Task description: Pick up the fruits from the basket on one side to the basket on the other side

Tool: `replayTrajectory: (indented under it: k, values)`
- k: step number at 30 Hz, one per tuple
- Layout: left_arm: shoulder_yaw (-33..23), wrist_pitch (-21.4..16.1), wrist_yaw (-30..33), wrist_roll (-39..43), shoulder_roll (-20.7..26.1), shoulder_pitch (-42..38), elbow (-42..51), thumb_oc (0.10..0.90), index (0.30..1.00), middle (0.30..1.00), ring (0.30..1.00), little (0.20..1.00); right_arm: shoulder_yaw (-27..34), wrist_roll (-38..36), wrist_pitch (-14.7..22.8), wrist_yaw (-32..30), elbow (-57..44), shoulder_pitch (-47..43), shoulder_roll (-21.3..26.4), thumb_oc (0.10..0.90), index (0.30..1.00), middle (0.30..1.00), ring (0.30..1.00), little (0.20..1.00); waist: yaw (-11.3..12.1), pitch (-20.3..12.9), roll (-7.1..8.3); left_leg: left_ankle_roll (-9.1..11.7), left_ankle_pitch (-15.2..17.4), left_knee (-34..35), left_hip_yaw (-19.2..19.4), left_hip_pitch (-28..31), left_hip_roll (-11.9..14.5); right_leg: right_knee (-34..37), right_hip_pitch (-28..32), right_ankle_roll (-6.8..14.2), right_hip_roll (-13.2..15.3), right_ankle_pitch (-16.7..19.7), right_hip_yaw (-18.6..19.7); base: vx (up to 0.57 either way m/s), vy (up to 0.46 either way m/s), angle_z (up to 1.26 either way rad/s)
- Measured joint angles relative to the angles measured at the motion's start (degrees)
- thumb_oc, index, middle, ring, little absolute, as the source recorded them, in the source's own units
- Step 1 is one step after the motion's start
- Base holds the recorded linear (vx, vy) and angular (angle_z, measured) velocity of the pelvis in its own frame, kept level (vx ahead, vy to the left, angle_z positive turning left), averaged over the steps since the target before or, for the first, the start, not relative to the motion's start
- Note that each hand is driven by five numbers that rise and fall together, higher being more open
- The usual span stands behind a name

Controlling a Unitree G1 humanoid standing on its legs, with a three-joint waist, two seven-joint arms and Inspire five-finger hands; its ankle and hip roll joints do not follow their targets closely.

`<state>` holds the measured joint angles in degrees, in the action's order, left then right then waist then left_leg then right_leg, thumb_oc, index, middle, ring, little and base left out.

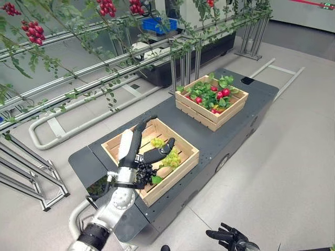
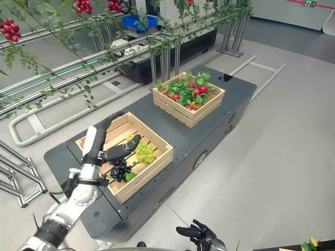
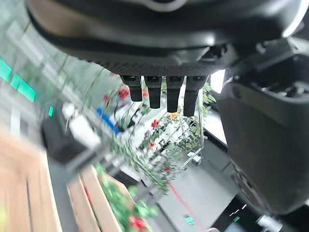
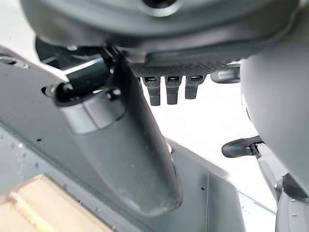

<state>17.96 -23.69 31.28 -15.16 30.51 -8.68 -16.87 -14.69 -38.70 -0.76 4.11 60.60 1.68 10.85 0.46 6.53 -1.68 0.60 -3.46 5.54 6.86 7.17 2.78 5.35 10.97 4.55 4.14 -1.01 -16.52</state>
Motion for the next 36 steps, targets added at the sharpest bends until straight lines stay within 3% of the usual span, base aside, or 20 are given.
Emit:
replayTrajectory:
  k: [6,11,13,14,15,16,18,21,23,25,26,29,33,36]
  values:
    - [-1.0,8.1,0.4,-0.7,1.9,-0.2,0.0,0.800,0.900,0.900,0.900,0.900,-1.3,-4.7,2.7,1.4,-13.6,5.1,0.5,0.800,0.900,0.900,0.900,0.900,0.4,0.0,-0.02,0.0,-0.1,0.0,-0.5,0.0,-0.1,-0.2,0.3,0.0,0.2,-0.1,-1.2,0.08,0.127,0.05]
    - [-0.9,12.0,0.1,0.3,1.9,-0.1,-0.8,0.800,0.900,0.900,0.900,0.900,-2.6,-7.0,9.3,5.0,-20.3,4.9,0.3,0.800,0.900,0.900,0.900,0.900,0.1,0.3,0.06,-0.8,0.3,0.0,-0.5,-0.2,-1.1,-2.7,-0.8,0.7,1.0,-0.9,-1.5,0.02,0.201,0.03]
    - [-0.5,12.1,0.1,0.3,1.2,-0.9,-3.0,0.800,0.900,0.900,0.900,0.900,-2.9,-7.6,10.3,5.3,-22.0,4.1,1.8,0.800,0.900,0.900,0.900,0.900,-0.7,1.9,-0.79,-3.3,1.5,-2.7,-0.4,-1.7,-2.7,-19.0,-8.3,1.7,3.5,-5.6,-0.4,-0.07,0.033,0.08]
    - [1.0,12.2,0.2,0.4,1.3,-2.2,-5.7,0.800,0.900,0.900,0.900,0.900,-4.2,-9.2,10.5,5.4,-25.6,4.2,4.0,0.800,0.900,0.900,0.900,0.900,-1.7,3.7,-1.26,-4.2,1.8,-3.6,-2.5,-2.2,-2.8,-33.8,-16.1,1.7,5.5,-6.5,2.9,0.02,-0.053,0.53]
    - [2.1,12.7,-0.1,0.5,1.7,-3.0,-8.2,0.800,0.900,0.900,0.900,0.900,-4.8,-9.4,10.8,6.2,-27.4,5.3,4.0,0.800,0.900,0.900,0.900,0.900,-3.4,4.1,-0.29,-4.3,1.7,-3.5,-3.7,-2.6,-3.4,-37.4,-19.5,1.8,6.4,-6.7,6.3,0.07,-0.132,0.76]
    - [2.0,13.1,0.0,1.6,1.8,-3.2,-9.8,0.800,0.900,0.900,0.900,0.900,-5.3,-9.6,10.7,6.5,-27.2,5.5,2.9,0.800,0.900,0.900,0.900,0.900,-4.2,4.7,1.63,-4.4,1.5,-3.3,-3.6,-2.8,-4.0,-33.6,-20.7,1.7,7.2,-6.7,8.3,0.09,-0.174,0.75]
    - [2.1,13.3,0.1,3.2,1.8,-4.6,-13.7,0.800,0.900,0.900,0.900,0.900,-5.7,-10.3,10.7,7.0,-27.2,5.4,1.6,0.800,0.900,0.900,0.900,0.900,-4.4,5.4,3.45,-4.4,1.4,-3.7,-3.1,-3.9,-4.3,-23.2,-21.0,1.7,7.0,-6.2,11.1,0.08,-0.206,0.46]
    - [1.8,15.2,0.1,7.3,1.8,-6.3,-19.1,0.800,0.900,0.900,0.900,0.900,-6.3,-10.7,10.7,9.2,-27.3,4.2,1.3,0.800,0.900,0.900,0.900,0.900,-4.7,7.4,3.50,-3.9,0.1,-2.9,-0.5,-5.4,-3.6,-11.4,-20.4,2.1,6.1,-4.1,14.8,0.12,-0.320,0.44]
    - [2.0,16.0,0.1,10.1,1.4,-6.2,-19.2,0.800,0.900,0.900,0.900,0.900,-6.3,-10.7,9.9,9.1,-27.2,3.3,1.7,0.800,0.900,0.900,0.900,0.900,-4.8,9.3,2.54,-2.9,0.4,-3.3,-1.6,-5.2,-3.0,-10.2,-18.9,1.6,5.1,-2.0,14.3,0.15,-0.214,0.34]
    - [1.8,17.5,0.7,12.5,0.7,-5.1,-18.4,0.800,0.900,0.900,0.900,0.900,-6.3,-10.7,9.1,9.2,-27.2,2.5,1.7,0.800,0.900,0.900,0.900,0.900,-4.2,10.2,2.92,-1.2,0.6,-2.1,-1.7,-3.7,-2.3,-7.5,-16.6,2.8,4.8,4.6,12.6,0.14,-0.202,0.36]
    - [1.9,17.7,1.0,13.6,-0.9,-4.9,-18.5,0.800,0.900,0.900,0.900,0.900,-6.1,-10.8,9.1,9.2,-27.3,2.3,2.3,0.800,0.900,0.900,0.900,0.900,-4.6,11.0,2.36,0.2,1.0,-3.1,-0.4,-3.5,-0.6,-5.9,-13.9,2.5,4.1,5.6,10.7,-0.01,-0.164,0.56]
    - [4.1,17.2,1.1,13.8,-4.6,-9.2,-18.0,0.800,0.900,0.900,0.900,0.900,-6.1,-11.7,10.1,8.6,-27.7,-0.2,5.4,0.800,0.900,0.900,0.900,0.900,-6.2,13.7,2.08,0.2,1.2,-8.6,6.4,-8.6,1.8,-4.6,-12.6,0.7,2.9,4.9,4.4,-0.11,-0.002,0.95]
    - [7.8,16.3,2.1,14.0,-3.0,-18.8,-21.8,0.800,0.900,0.900,0.900,0.900,-5.9,-13.7,10.6,7.0,-26.0,-9.9,8.2,0.800,0.900,0.900,0.900,0.900,-5.9,18.5,2.28,0.6,0.7,-8.0,6.1,-10.8,2.2,-8.4,-17.7,-0.4,1.8,4.2,6.3,-0.08,0.049,-0.09]
    - [8.2,16.2,3.3,14.1,-0.8,-26.7,-21.9,0.800,0.900,0.900,0.900,0.900,-5.6,-15.2,11.6,6.4,-26.1,-14.6,9.3,0.800,0.900,0.900,0.900,0.900,-7.7,22.0,1.89,0.6,0.7,-9.2,5.8,-14.3,1.9,-11.7,-22.1,-0.4,2.2,3.4,6.5,-0.07,0.023,0.00]
